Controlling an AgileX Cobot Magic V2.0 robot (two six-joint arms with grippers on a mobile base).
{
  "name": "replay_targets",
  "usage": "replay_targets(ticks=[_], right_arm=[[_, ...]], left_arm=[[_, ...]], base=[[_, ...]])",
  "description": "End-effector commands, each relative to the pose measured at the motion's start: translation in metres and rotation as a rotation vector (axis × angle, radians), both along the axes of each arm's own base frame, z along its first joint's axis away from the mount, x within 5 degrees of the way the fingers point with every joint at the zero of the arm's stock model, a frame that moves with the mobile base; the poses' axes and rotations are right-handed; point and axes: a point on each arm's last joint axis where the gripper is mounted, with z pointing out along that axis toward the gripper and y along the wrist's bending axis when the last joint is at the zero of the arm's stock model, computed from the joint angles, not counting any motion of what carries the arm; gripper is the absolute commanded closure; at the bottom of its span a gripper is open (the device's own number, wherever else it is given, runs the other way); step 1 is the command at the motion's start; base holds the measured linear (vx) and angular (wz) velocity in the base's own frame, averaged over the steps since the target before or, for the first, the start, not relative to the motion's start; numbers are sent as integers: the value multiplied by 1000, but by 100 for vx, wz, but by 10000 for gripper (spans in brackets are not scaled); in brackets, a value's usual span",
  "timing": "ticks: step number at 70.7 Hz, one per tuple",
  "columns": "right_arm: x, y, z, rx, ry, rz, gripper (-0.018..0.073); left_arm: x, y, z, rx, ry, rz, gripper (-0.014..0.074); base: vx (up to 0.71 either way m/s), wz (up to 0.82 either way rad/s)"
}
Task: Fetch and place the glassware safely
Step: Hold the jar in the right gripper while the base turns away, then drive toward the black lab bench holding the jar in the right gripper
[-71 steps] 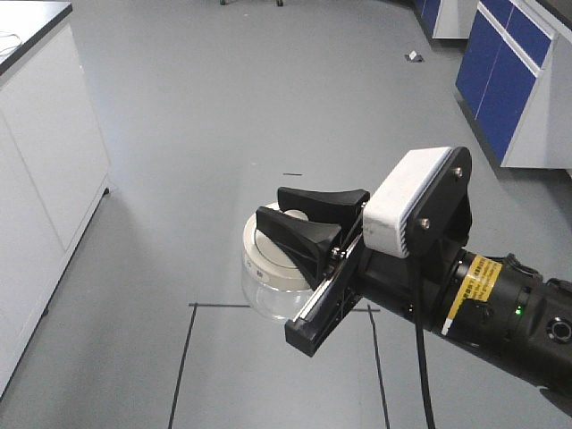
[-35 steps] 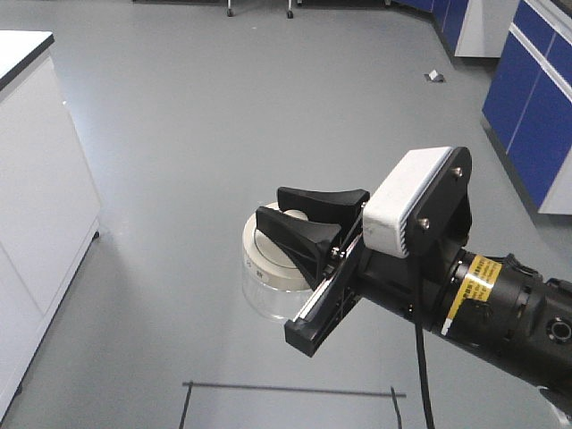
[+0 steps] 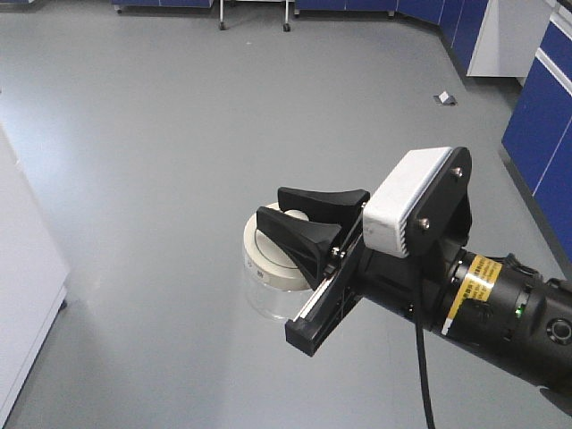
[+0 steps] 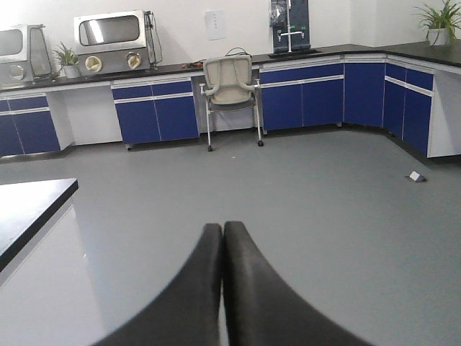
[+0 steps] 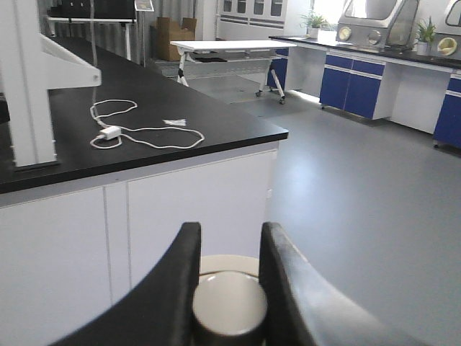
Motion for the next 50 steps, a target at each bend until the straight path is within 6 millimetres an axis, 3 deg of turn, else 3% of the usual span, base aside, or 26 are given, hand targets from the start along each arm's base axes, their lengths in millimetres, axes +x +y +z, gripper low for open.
replay_targets(ticks=[1, 50], right_arm=[[-5, -1, 25, 112, -86, 31, 563], [-5, -1, 25, 113, -85, 31, 563]], left_arm=[[0, -1, 14, -15, -86, -15, 603], [0, -1, 14, -15, -86, -15, 603]], base=[[59, -7], [61, -5]])
